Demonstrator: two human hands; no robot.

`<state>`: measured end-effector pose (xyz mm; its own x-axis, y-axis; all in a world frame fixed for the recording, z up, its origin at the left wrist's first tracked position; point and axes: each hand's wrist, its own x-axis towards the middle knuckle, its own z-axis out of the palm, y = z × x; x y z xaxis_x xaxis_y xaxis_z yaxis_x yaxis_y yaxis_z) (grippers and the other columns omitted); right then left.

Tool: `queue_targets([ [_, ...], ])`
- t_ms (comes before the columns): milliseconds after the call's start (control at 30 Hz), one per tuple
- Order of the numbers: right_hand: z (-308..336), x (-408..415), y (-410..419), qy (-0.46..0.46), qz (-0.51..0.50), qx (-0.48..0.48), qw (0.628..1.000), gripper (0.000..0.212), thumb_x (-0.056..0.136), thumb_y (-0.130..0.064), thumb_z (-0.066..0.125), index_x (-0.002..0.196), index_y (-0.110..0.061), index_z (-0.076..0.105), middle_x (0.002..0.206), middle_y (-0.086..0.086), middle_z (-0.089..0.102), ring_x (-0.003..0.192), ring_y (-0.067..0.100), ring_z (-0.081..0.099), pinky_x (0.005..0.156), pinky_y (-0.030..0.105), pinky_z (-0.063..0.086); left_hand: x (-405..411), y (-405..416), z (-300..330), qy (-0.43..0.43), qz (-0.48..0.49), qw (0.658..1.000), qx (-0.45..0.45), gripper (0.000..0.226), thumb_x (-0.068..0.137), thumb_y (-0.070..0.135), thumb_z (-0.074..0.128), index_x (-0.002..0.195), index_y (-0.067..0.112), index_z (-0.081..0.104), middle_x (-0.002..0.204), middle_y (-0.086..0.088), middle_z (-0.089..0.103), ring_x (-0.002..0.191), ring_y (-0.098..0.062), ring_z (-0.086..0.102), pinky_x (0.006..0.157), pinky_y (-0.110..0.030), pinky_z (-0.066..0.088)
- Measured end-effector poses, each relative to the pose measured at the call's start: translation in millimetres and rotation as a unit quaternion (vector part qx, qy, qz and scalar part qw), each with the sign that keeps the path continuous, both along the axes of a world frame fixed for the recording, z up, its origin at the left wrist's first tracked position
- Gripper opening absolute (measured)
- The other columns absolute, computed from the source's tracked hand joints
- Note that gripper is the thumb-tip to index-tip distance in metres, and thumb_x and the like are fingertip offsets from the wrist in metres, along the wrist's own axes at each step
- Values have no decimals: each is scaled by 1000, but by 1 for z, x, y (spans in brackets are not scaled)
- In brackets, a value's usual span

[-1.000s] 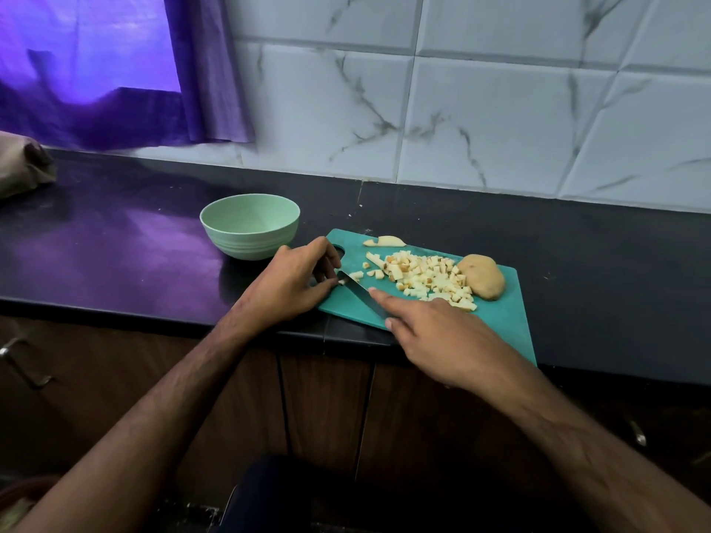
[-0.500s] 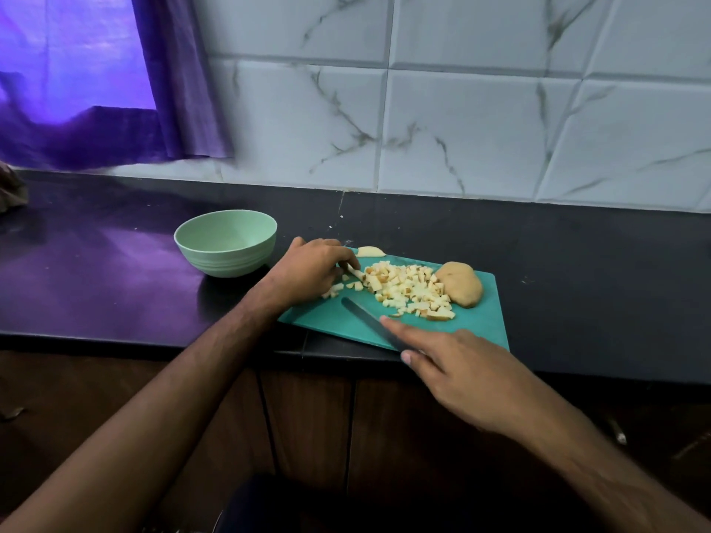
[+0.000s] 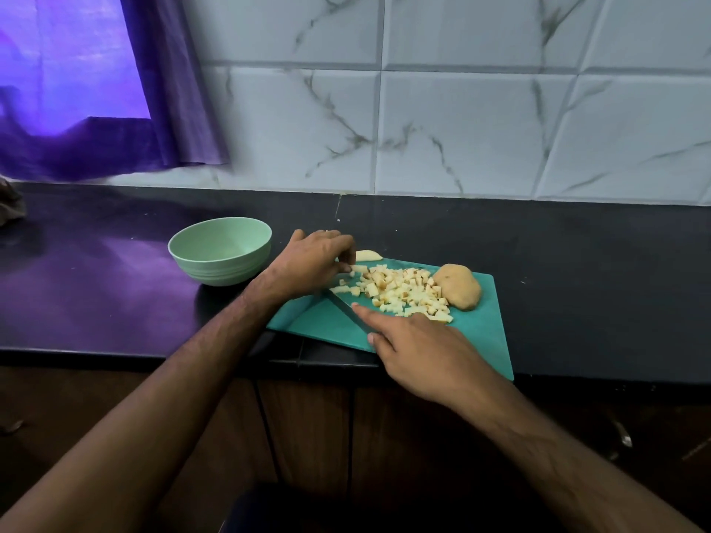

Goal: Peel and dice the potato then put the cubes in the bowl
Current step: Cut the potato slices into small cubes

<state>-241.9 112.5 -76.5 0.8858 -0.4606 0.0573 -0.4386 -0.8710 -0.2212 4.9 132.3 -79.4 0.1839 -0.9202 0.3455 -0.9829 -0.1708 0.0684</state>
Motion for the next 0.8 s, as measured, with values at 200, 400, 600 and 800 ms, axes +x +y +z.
queue_targets([
  [200, 7, 1, -17, 14, -36, 16, 999, 49, 110, -40, 33, 156, -49, 24, 73, -14, 47, 61, 3, 44, 67, 31, 43, 8, 22, -2, 76, -19, 995, -62, 13, 95, 29, 66, 93, 36, 55, 96, 20, 62, 98, -9, 61, 86, -42, 41],
  [400, 10, -4, -22, 22, -51, 19, 998, 48, 110, -41, 33, 156, -50, 25, 74, -13, 55, 58, 3, 51, 63, 31, 48, 9, 45, -19, 102, -44, 990, -88, 13, 92, 32, 67, 99, 40, 60, 86, 22, 61, 84, -1, 58, 82, -51, 49],
  [600, 12, -8, -24, 26, -61, 29, 997, 48, 109, -42, 33, 155, -53, 24, 77, -11, 59, 52, 5, 53, 62, 30, 54, 12, 70, -32, 116, -46, 986, -108, 20, 91, 37, 61, 111, 41, 60, 92, 18, 63, 90, 0, 60, 79, -41, 44],
  [800, 16, -9, -23, 31, -65, 34, 997, 49, 110, -41, 33, 156, -52, 21, 77, -6, 63, 52, 7, 56, 60, 30, 57, 8, 78, -37, 67, -22, 995, -75, 24, 93, 37, 61, 117, 41, 60, 96, 21, 54, 95, 2, 48, 72, -32, 25],
])
